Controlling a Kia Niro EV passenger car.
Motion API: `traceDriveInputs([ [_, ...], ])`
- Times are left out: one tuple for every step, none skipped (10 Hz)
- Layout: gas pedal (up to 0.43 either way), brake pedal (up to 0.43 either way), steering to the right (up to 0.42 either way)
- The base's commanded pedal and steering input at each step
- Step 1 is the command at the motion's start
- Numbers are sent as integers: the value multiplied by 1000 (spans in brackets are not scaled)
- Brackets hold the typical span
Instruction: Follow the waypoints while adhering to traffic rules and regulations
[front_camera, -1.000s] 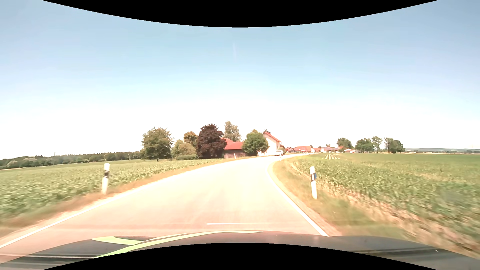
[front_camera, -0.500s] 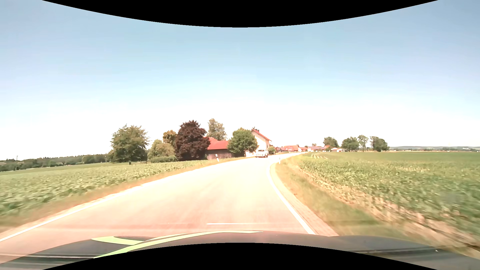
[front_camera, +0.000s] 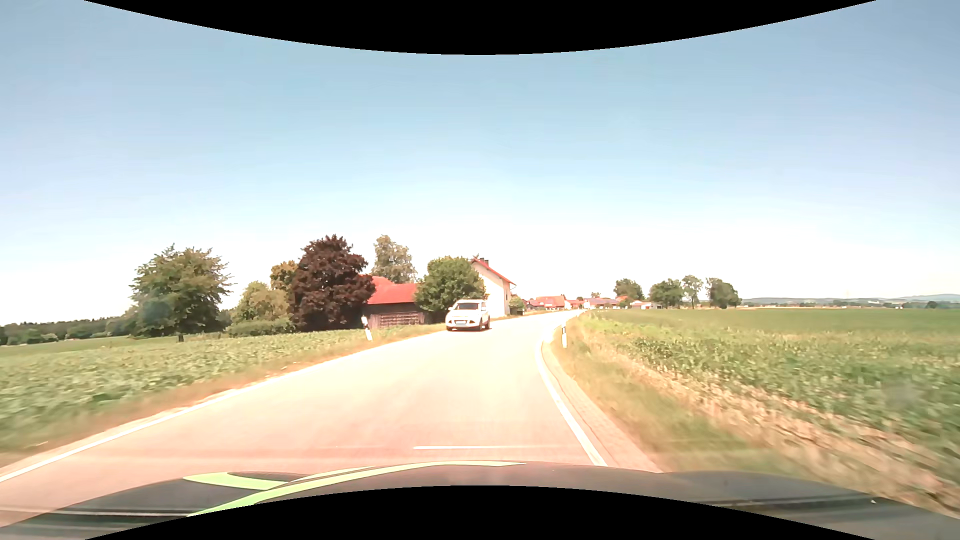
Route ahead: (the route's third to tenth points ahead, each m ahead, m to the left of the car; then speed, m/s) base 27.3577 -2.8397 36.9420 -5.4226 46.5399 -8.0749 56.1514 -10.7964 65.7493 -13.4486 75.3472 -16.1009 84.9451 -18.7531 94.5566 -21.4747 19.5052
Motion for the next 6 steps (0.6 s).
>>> traceDriveInputs([
  [177,0,44],
  [197,0,44],
  [209,0,43],
  [228,0,42],
  [228,0,42],
  [248,0,41],
])
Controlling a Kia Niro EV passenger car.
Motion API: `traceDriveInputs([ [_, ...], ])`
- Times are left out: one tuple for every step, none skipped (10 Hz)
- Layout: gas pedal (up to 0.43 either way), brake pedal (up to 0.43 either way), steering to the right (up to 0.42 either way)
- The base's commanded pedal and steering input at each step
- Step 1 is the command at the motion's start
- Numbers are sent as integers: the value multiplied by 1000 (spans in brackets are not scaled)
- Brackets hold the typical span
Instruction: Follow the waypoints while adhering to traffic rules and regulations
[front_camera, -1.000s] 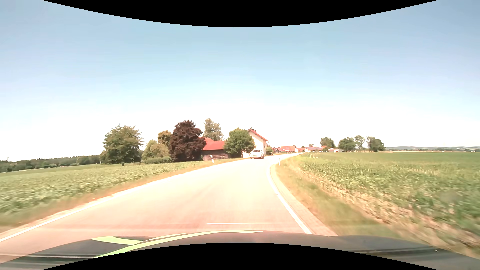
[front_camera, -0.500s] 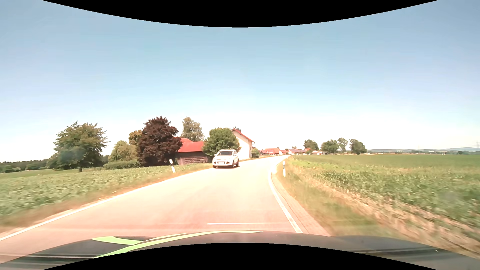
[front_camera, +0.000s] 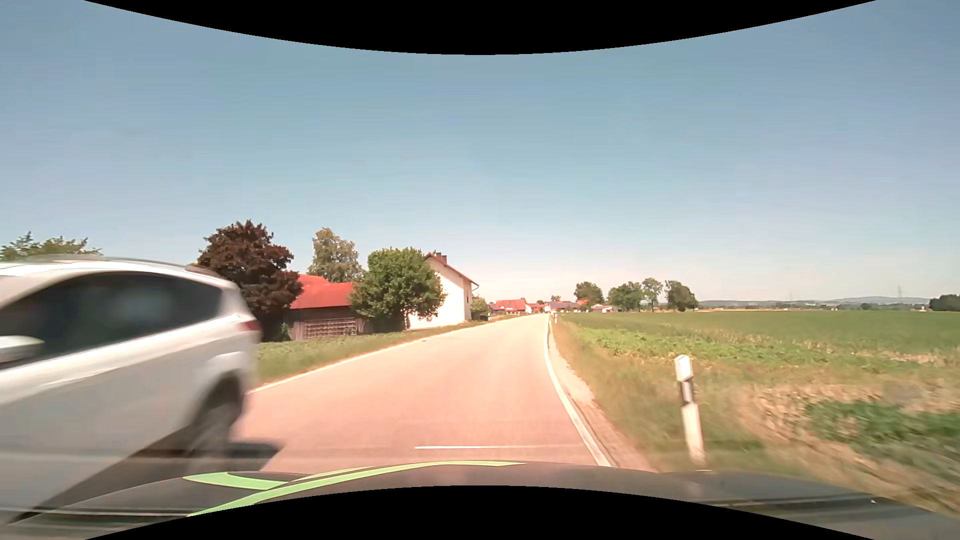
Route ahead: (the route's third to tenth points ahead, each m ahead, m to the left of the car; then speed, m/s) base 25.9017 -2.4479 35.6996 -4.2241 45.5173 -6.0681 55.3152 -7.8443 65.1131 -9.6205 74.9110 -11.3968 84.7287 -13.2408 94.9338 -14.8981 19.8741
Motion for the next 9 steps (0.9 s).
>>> traceDriveInputs([
  [268,0,39],
  [280,0,38],
  [280,0,38],
  [287,0,37],
  [287,0,35],
  [287,0,31],
  [299,0,28],
  [299,0,26],
  [299,0,25],
])
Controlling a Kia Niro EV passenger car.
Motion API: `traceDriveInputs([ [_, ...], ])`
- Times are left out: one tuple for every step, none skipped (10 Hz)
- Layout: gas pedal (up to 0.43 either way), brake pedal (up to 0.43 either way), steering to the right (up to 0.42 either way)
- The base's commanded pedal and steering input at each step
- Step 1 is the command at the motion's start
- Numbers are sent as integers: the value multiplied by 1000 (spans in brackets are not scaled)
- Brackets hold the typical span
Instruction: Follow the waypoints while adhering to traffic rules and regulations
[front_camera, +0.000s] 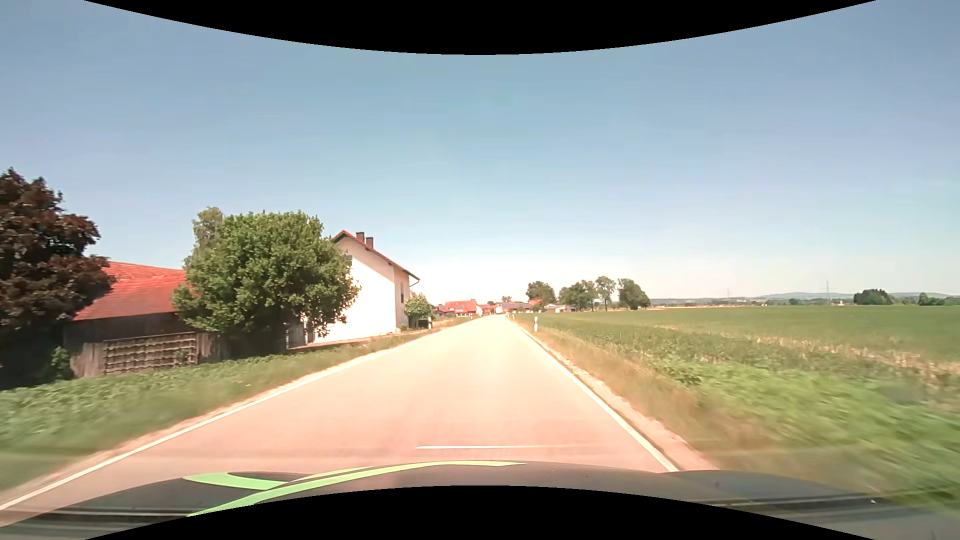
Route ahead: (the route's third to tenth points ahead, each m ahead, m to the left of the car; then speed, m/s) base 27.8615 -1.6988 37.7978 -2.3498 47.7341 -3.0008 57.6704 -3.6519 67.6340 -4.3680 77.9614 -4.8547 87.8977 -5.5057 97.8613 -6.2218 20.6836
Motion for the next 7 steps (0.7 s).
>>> traceDriveInputs([
  [299,0,23],
  [299,0,20],
  [299,0,16],
  [299,0,10],
  [299,0,6],
  [299,0,3],
  [299,0,3],
])
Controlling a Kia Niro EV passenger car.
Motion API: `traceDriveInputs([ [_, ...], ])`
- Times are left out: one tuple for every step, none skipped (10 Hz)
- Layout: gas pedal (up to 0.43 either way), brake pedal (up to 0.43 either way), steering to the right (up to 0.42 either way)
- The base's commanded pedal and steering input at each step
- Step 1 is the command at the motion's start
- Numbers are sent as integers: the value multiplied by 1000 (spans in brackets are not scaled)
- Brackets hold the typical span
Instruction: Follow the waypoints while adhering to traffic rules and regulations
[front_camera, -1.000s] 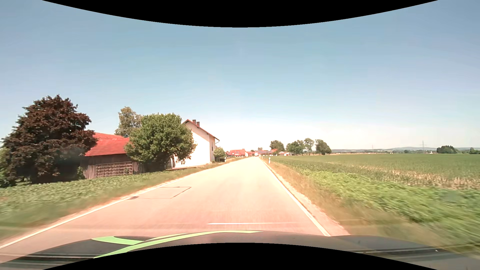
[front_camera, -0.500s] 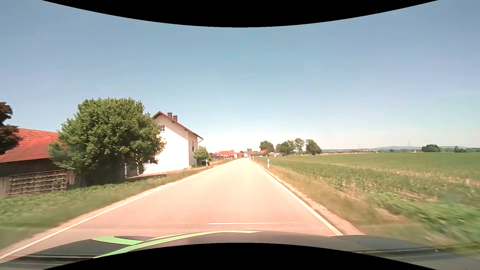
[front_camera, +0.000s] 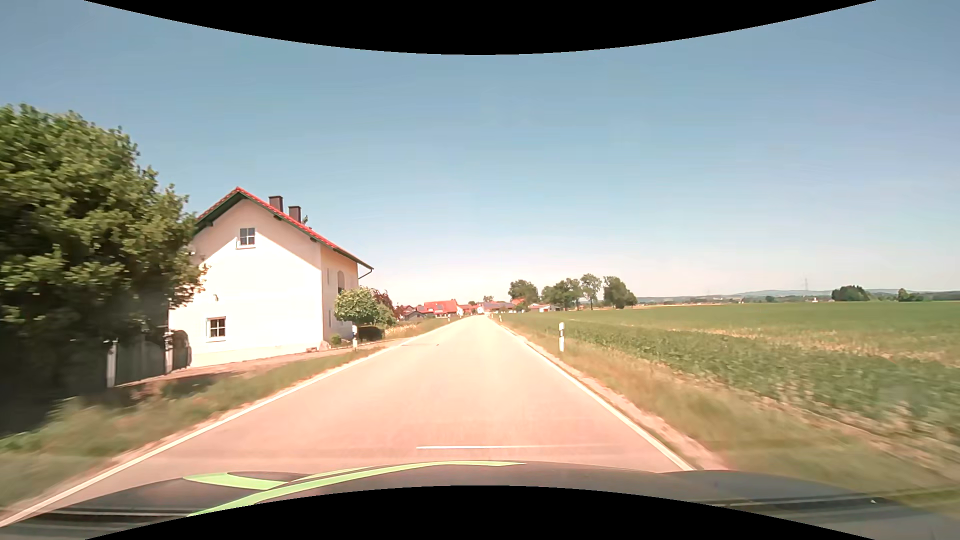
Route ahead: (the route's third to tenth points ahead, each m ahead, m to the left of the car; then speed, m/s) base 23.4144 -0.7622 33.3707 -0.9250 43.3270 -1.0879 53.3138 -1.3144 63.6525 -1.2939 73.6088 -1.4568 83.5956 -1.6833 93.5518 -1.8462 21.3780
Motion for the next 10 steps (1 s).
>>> traceDriveInputs([
  [299,0,3],
  [299,0,2],
  [299,0,1],
  [299,0,0],
  [299,0,-1],
  [299,0,-2],
  [299,0,-2],
  [299,0,-2],
  [299,0,-3],
  [299,0,-4],
])
